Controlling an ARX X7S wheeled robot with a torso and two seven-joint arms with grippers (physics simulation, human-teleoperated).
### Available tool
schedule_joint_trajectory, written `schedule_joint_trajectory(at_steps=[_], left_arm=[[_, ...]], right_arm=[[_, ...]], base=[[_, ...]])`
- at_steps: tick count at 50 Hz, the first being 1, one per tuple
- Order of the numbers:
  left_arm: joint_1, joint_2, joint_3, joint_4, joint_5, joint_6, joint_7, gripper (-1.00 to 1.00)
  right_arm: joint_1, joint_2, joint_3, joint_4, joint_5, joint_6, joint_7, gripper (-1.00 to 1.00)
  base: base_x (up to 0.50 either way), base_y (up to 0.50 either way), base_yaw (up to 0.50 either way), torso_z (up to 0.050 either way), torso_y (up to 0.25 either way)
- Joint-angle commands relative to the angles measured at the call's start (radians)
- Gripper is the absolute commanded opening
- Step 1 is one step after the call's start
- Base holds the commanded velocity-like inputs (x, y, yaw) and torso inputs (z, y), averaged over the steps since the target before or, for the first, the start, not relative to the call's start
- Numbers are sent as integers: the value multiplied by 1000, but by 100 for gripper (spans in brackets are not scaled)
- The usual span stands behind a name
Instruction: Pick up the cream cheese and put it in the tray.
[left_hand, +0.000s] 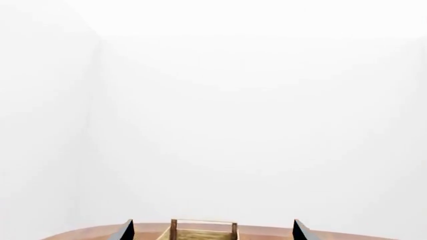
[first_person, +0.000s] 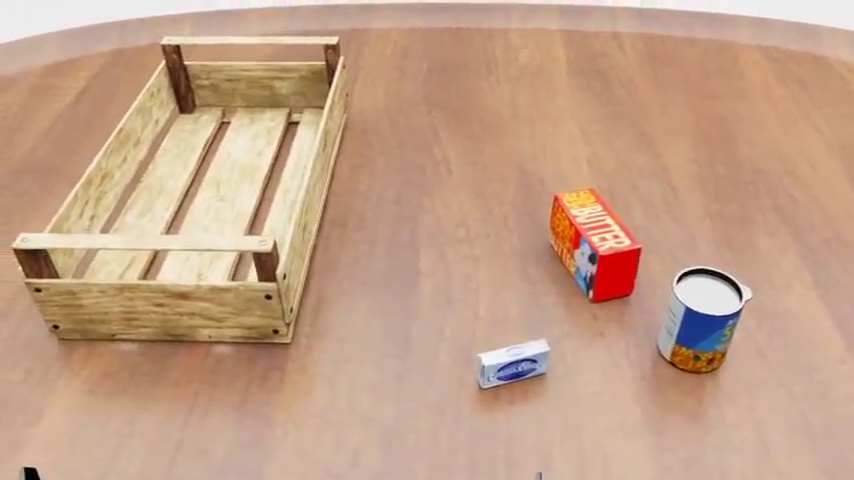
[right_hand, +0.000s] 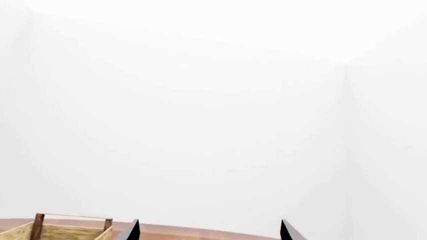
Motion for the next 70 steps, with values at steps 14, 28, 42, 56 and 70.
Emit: schedule_joint_trajectory(at_steps=[14, 28, 42, 56, 70], left_arm=[[1, -15, 9, 3, 0, 3, -17, 100], [-2, -22, 15, -1, -1, 3, -25, 100], [0, -29, 21, 4, 2, 4, -34, 100], [-4, -35, 26, 1, 2, 2, -42, 100], [-6, -41, 32, -1, 5, 1, -49, 100]], right_arm=[[1, 12, -12, -3, -16, 2, 21, 100], [6, 19, -28, 12, -31, -8, 30, 100], [2, 26, -33, 9, -51, -13, 45, 100], [4, 35, -42, 12, -43, -18, 52, 100], [4, 41, -48, 10, -51, -20, 63, 100]], base=[[99, 139, 0, 0, 0], [100, 33, 0, 0, 0], [99, 77, 0, 0, 0], [99, 172, 0, 0, 0], [99, 171, 0, 0, 0]])
